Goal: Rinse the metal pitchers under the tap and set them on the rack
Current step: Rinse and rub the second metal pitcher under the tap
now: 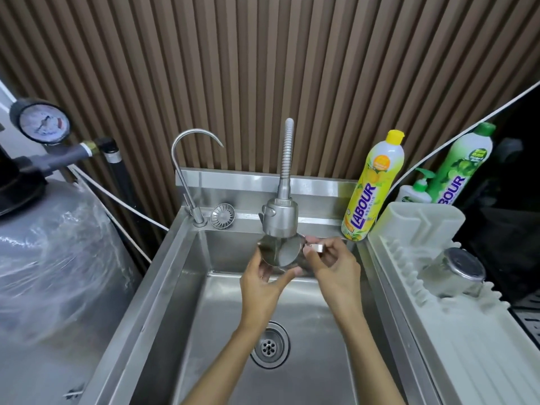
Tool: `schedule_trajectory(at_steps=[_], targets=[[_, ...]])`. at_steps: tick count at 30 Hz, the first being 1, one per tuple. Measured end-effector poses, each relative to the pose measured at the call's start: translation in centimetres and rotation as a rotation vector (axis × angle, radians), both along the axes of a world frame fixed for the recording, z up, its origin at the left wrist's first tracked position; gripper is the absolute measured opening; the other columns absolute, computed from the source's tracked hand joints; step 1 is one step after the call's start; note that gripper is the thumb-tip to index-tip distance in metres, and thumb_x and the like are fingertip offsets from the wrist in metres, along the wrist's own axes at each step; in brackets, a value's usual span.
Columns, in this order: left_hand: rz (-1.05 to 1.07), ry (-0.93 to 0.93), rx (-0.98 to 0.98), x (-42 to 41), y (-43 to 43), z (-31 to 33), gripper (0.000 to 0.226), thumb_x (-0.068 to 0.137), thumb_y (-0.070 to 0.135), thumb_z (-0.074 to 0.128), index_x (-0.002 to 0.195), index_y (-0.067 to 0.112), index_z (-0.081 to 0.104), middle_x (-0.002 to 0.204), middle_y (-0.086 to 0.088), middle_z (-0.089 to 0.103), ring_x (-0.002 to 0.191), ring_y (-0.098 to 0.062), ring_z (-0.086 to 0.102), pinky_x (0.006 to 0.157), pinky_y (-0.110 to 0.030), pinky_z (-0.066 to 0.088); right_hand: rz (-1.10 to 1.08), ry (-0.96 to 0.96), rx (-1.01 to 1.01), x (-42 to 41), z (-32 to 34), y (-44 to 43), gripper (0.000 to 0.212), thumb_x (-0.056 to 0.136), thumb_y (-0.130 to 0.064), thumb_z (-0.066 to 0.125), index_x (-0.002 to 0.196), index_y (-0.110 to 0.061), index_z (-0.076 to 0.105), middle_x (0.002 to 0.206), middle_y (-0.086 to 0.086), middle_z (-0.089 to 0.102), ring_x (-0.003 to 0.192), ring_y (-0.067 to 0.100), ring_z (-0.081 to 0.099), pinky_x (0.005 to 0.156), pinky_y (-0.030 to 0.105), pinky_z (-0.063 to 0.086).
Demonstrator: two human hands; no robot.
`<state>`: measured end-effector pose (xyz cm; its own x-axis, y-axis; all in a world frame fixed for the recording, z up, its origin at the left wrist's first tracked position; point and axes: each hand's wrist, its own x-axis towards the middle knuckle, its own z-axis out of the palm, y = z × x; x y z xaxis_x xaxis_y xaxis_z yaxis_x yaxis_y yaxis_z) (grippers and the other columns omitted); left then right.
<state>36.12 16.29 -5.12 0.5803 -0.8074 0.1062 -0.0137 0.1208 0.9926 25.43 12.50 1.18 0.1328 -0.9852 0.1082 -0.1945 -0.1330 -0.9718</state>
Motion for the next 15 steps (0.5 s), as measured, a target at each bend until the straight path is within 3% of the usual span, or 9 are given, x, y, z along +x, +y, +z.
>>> schedule_trajectory(at_steps=[2,4,6,7,9,12,15], targets=[[0.021,-0.017,-0.088,0.8,-0.5,0.1,0.076,0.058,0.007,0.086,0.124,0.025,0.052,0.116,-0.006,0.065,0.104,-0.013,0.063,0.090,-0.021,0.049,0.089,-0.261,0.119,0.6,-1.0,-0.3,0.018,0.086,-0.002,0.060,0.077,-0.012,0.049,0.101,-0.006,0.070,0.095,0.002,0.066,0.081,0.012,0.049],[0.054,-0.177,-0.123,1.8,-0.7,0.3,0.085,0.057,0.012,0.084,0.125,0.045,0.044,0.127,0.010,0.055,0.120,-0.002,0.052,0.100,-0.019,0.041,0.159,-0.453,0.256,1.2,-2.3,-0.8,0.019,0.088,0.000,0.056,0.077,-0.010,0.044,0.110,0.000,0.069,0.105,0.012,0.064,0.093,0.023,0.047],[0.076,-0.370,-0.109,2.4,-0.1,1.0,0.087,0.058,0.014,0.083,0.123,0.048,0.037,0.124,0.025,0.044,0.118,0.015,0.040,0.099,-0.005,0.032,0.215,-0.625,0.393,1.7,-3.2,-1.1,0.017,0.090,0.000,0.052,0.077,-0.008,0.044,0.108,0.012,0.065,0.102,0.026,0.063,0.095,0.032,0.049],[0.106,-0.453,-0.088,2.5,0.3,1.4,0.084,0.057,0.024,0.083,0.124,0.046,0.038,0.118,0.028,0.042,0.112,0.014,0.040,0.096,-0.003,0.030,0.225,-0.643,0.425,1.8,-3.4,-1.1,0.014,0.091,-0.002,0.051,0.079,-0.007,0.046,0.102,0.016,0.065,0.095,0.028,0.064,0.091,0.032,0.052],[0.191,-0.553,0.009,2.4,0.9,1.9,0.087,0.051,0.053,0.072,0.131,0.039,0.040,0.105,0.022,0.043,0.100,-0.001,0.040,0.093,-0.015,0.037,0.202,-0.546,0.425,1.6,-3.3,-1.0,0.009,0.090,-0.008,0.054,0.083,-0.005,0.050,0.087,0.016,0.065,0.078,0.024,0.065,0.080,0.029,0.057],[0.245,-0.528,0.214,2.1,1.3,1.9,0.103,0.044,0.075,0.058,0.134,0.025,0.048,0.093,0.007,0.044,0.097,-0.016,0.047,0.091,-0.036,0.044,0.115,-0.338,0.388,1.3,-2.3,-0.9,0.014,0.088,-0.015,0.061,0.083,-0.002,0.056,0.070,0.011,0.065,0.063,0.018,0.063,0.065,0.031,0.060],[0.193,-0.491,0.260,1.4,1.4,1.4,0.094,0.048,0.081,0.055,0.121,0.022,0.060,0.086,0.004,0.052,0.089,-0.012,0.058,0.087,-0.032,0.048,-0.027,-0.020,0.282,0.6,-1.2,-1.2,0.020,0.081,-0.026,0.070,0.079,-0.008,0.062,0.075,0.012,0.069,0.064,0.019,0.067,0.062,0.039,0.060]])
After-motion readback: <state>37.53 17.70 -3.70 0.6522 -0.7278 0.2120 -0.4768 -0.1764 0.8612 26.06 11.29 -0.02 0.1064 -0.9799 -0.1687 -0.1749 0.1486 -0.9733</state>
